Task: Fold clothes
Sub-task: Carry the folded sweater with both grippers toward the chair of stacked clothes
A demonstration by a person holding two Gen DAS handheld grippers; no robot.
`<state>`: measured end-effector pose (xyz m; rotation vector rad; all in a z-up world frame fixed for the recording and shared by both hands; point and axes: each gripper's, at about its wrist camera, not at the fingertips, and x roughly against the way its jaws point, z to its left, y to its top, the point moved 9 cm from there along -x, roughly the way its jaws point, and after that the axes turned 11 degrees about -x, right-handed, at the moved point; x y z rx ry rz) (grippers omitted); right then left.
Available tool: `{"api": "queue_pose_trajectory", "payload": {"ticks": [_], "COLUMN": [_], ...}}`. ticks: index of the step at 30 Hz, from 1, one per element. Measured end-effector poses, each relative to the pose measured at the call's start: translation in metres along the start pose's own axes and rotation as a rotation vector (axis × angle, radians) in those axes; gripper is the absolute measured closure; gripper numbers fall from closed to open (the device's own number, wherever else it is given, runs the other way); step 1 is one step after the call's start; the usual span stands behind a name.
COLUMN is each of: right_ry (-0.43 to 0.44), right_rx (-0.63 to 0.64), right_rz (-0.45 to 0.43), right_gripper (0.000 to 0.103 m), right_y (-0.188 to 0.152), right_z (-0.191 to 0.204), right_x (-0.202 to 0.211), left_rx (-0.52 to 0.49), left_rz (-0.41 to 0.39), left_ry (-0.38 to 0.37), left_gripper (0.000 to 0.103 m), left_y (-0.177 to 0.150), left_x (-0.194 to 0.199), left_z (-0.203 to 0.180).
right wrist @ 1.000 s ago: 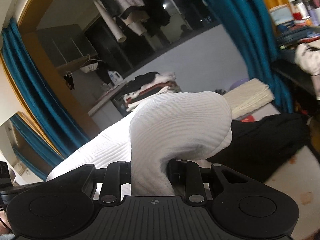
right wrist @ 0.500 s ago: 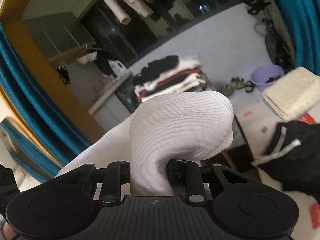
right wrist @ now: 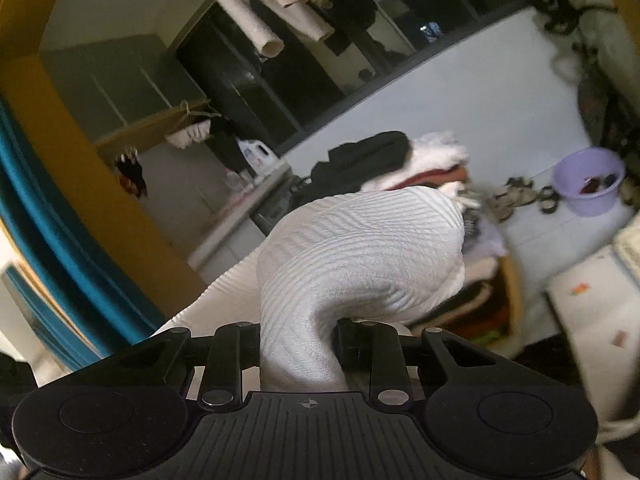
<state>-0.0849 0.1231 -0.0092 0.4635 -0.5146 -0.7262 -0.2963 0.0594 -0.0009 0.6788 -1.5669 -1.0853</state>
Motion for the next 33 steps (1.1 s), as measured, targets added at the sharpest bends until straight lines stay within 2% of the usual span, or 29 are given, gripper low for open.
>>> {"api": "queue_pose_trajectory", "payload": {"ticks": [5, 8, 10, 14, 18, 22, 26, 30, 33], "right_ry": [0.062, 0.103, 0.127, 0.147, 0.14, 0.095, 0.039, -0.073, -0.174], "right_rx": [-0.022, 0.036, 0.03, 0.06, 0.079, 0.114, 0.1, 0.11, 0.099], "right_rz": [0.003, 0.005, 0.014, 0.02, -0.007, -0.043, -0.047, -0.021, 0.001], "right_gripper": [0.079, 0.079, 0.079, 0.079, 0.079, 0.079, 0.079, 0.078, 0.078], "right_y": [0.093, 0.161, 0.206, 0.286, 0.348, 0.385, 0.413, 0.426, 0.424], "right_z": [-0.023, -0.019, -0.019, 0.004, 0.021, 0.033, 0.03, 0.01, -0.024], "right_x": [-0.103, -0.158, -0.195, -0.263, -0.33, -0.387, -0.447, -0.515, -0.561], "left_rx": [0.022, 0.001, -0.014, -0.037, -0.058, -0.064, -0.036, 0.026, 0.056], "left_rz": [-0.011, -0.064, -0.081, -0.102, -0.116, -0.125, -0.086, 0.009, 0.11], "left_ry": [0.031, 0.051, 0.052, 0.056, 0.057, 0.026, -0.02, -0.074, -0.105], "left_gripper": [0.087, 0.087, 0.087, 0.087, 0.087, 0.087, 0.087, 0.086, 0.085], "left_y": [0.073, 0.124, 0.153, 0.218, 0.274, 0.304, 0.314, 0.303, 0.268], "left_x": [-0.079, -0.116, -0.141, -0.189, -0.235, -0.282, -0.336, -0.406, -0.465], "left_z": [0.041, 0.061, 0.078, 0.121, 0.161, 0.201, 0.24, 0.281, 0.298]}}
